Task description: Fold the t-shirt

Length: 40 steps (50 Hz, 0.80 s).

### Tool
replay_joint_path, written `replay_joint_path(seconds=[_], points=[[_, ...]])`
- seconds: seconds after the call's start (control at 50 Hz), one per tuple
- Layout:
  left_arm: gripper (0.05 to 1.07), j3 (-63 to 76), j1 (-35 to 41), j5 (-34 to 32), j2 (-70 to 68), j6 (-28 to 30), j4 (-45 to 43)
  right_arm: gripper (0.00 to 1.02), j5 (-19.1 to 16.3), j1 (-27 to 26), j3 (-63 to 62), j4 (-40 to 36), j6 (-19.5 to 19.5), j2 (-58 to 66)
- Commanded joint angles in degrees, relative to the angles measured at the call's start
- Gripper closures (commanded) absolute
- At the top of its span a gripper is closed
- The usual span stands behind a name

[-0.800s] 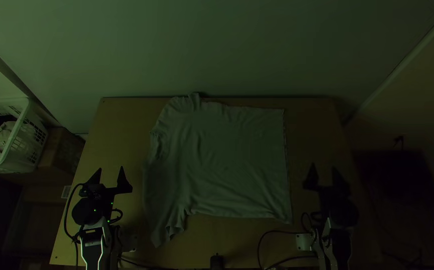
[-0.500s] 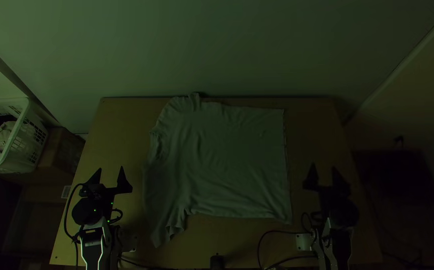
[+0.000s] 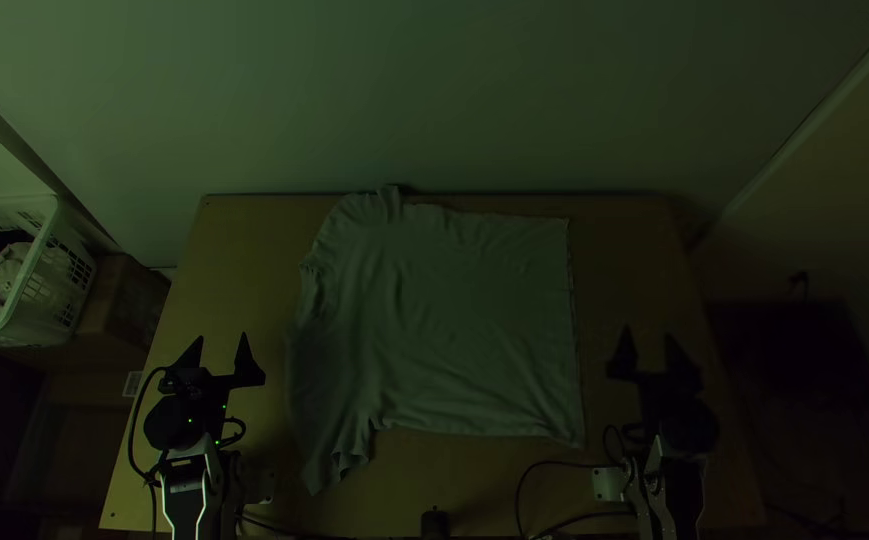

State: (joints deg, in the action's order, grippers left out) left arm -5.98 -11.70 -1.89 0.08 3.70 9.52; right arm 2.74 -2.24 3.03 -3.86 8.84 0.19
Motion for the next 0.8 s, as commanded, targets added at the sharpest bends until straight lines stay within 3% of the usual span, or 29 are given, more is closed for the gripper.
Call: replay_joint_path(seconds=[0.0,0.6,0.78], points=[[0.10,2.6,-0.2,0.3,-0.2,0.8,1.2,0.04,0.2,0.5,-1.2,0.9,1.2,-0.4],[0.10,2.6,0.9,0.4,-0.2,1.0,0.8,0.04,-1.0,0.7,-1.1,1.0,1.1,-0.5],[0.10,0.2,0.5,0.4,0.6,3.8,0.7,0.04,-1.0,0.7,1.1,6.1,-0.9,-0.3]])
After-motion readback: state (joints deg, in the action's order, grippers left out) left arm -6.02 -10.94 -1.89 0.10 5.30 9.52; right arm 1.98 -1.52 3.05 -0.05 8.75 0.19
